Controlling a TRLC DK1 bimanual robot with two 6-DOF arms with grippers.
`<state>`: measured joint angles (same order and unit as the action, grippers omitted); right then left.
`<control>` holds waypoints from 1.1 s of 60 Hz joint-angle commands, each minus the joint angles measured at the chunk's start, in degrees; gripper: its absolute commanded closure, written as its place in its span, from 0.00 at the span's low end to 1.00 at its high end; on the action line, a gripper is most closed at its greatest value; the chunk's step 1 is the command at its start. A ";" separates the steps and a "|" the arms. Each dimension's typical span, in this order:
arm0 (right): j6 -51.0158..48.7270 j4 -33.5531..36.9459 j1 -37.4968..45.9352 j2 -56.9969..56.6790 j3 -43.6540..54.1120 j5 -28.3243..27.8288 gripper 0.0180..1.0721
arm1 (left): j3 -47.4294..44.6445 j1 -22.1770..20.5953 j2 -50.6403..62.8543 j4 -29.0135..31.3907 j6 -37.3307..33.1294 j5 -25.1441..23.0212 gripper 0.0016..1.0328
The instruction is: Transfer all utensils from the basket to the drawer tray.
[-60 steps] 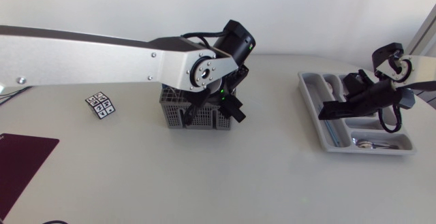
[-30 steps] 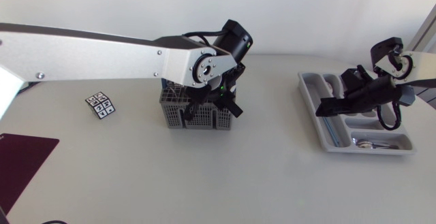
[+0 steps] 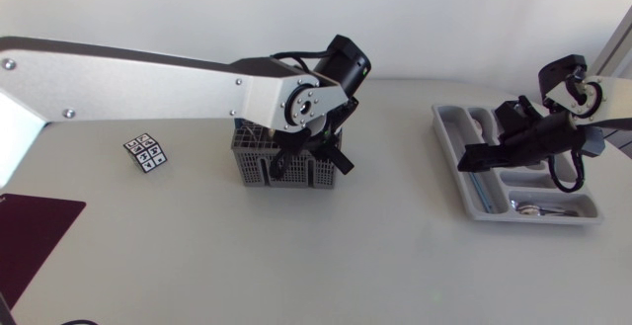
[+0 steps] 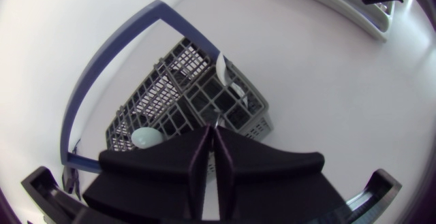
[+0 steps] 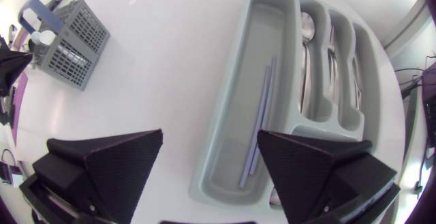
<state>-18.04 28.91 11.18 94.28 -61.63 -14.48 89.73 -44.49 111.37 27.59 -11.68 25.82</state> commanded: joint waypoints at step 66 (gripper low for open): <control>-0.68 1.59 -14.52 -25.46 8.10 -9.43 0.05 | -4.92 -5.43 -22.78 -1.05 -3.35 6.87 0.97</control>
<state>-18.11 29.80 -0.49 72.31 -55.90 -22.87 84.99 -50.00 90.76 24.75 -17.43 34.06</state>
